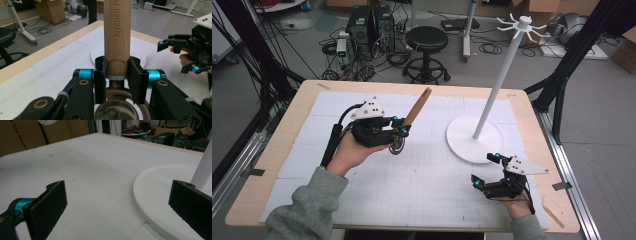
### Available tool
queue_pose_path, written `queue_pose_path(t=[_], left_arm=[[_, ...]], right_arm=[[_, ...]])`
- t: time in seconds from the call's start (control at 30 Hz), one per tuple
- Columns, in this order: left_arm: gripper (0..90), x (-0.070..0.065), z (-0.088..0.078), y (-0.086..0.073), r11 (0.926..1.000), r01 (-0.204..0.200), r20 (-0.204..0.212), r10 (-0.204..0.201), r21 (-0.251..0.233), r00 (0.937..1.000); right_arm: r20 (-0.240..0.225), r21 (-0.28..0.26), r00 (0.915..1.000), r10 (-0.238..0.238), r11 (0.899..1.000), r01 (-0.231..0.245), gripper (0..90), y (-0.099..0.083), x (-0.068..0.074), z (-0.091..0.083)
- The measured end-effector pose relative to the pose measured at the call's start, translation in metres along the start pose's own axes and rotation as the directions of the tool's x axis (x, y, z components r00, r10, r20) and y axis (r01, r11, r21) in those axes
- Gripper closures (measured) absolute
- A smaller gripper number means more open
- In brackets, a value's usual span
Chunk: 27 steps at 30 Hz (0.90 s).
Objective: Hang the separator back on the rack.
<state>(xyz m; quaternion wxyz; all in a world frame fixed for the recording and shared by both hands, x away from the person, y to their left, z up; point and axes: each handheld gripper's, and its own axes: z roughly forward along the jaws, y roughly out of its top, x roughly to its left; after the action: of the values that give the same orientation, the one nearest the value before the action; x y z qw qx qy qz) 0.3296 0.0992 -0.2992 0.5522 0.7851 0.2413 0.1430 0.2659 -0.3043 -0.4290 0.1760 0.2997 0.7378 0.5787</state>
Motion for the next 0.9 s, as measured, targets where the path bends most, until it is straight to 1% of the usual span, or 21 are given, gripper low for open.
queue_pose_path(t=[0.13,0.2,0.33,0.4,0.53,0.7,0.9], left_arm=[[69.2,-0.004,0.002,0.008,0.9999,-0.013,0.004,0.013,0.001,0.9999],[69.2,-0.005,0.002,0.012,0.9998,-0.019,0.002,0.019,0.003,0.9998],[69.2,-0.006,0.003,0.018,0.9998,-0.017,0.008,0.017,-0.013,0.9998],[69.2,-0.007,0.004,0.022,0.9996,-0.027,0.011,0.028,-0.010,0.9996],[69.2,-0.010,0.007,0.029,0.9993,-0.029,0.017,0.030,-0.024,0.9994],[69.2,-0.015,0.012,0.039,0.9986,-0.044,0.023,0.045,-0.029,0.9987],[69.2,-0.015,0.016,0.048,0.9984,-0.049,0.026,0.050,-0.029,0.9984]], right_arm=[[-0.001,-0.003,1.0000,-0.006,1.000,0.006,1.0,0.000,0.000,0.000],[0.000,-0.003,1.0000,-0.001,1.000,0.001,1.0,0.000,0.000,-0.001],[0.003,-0.007,1.0000,-0.002,1.000,0.002,1.0,0.000,0.000,-0.002],[0.003,-0.007,1.0000,0.001,1.000,-0.001,1.0,0.000,0.000,-0.002],[0.004,-0.009,1.0000,-0.002,1.000,0.002,1.0,0.000,0.000,-0.002],[0.004,-0.010,1.0000,-0.003,1.000,0.003,1.0,0.000,0.000,-0.002],[0.004,-0.013,1.0000,0.001,1.000,-0.001,1.0,0.000,0.000,-0.003]])
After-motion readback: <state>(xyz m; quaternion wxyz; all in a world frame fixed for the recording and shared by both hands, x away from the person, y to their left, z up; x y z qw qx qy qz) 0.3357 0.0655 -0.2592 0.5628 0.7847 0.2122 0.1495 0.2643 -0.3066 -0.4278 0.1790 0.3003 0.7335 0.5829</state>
